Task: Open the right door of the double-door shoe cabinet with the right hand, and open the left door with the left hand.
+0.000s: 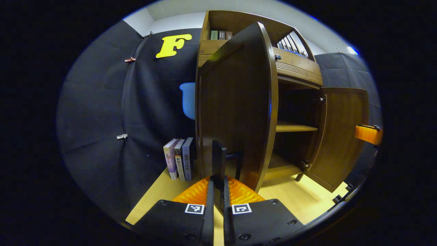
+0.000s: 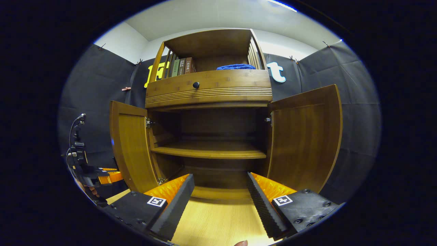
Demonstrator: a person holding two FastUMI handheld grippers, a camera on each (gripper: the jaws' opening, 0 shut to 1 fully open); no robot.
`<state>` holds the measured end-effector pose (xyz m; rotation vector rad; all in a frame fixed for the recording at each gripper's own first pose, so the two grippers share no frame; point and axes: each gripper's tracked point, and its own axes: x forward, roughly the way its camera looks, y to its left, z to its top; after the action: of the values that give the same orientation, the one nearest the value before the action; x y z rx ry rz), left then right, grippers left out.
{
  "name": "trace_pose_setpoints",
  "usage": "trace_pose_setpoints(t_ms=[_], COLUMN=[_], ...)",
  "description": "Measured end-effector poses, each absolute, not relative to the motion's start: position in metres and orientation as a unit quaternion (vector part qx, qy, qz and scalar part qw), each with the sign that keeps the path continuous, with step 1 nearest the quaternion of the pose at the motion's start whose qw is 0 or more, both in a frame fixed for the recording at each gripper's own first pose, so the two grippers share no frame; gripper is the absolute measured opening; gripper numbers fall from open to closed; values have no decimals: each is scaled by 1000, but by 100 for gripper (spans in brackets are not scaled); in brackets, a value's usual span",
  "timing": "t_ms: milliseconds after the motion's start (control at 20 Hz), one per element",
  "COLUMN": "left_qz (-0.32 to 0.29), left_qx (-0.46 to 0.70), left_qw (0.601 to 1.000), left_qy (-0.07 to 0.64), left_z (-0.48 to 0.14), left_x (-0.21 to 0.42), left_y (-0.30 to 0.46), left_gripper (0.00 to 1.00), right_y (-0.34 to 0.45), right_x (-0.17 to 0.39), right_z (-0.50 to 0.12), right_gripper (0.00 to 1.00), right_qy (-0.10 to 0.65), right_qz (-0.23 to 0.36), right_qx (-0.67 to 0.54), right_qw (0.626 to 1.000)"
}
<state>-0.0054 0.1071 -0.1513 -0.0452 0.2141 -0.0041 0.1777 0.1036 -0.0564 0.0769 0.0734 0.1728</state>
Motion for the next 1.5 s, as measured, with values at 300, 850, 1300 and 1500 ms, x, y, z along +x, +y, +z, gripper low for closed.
trace_pose_setpoints(t_ms=[300, 850, 1300, 1500], left_qz=[-13, -21, 24, 15], left_qx=[-48, -69, -37, -57], left_qw=[994, 994, 996, 997], left_qy=[93, 81, 77, 56], left_z=[-150, -152, -148, -134], left_x=[-12, -17, -46, -69], left_y=[138, 178, 176, 161], left_gripper=[15, 11, 5, 22], right_y=[108, 113, 113, 113], right_x=[179, 179, 177, 178], right_z=[-56, -58, -59, -59], right_gripper=[98, 98, 98, 98], right_qy=[37, 40, 44, 42], right_qz=[93, 105, 108, 112], right_qx=[37, 28, 32, 33], right_qw=[994, 993, 993, 992])
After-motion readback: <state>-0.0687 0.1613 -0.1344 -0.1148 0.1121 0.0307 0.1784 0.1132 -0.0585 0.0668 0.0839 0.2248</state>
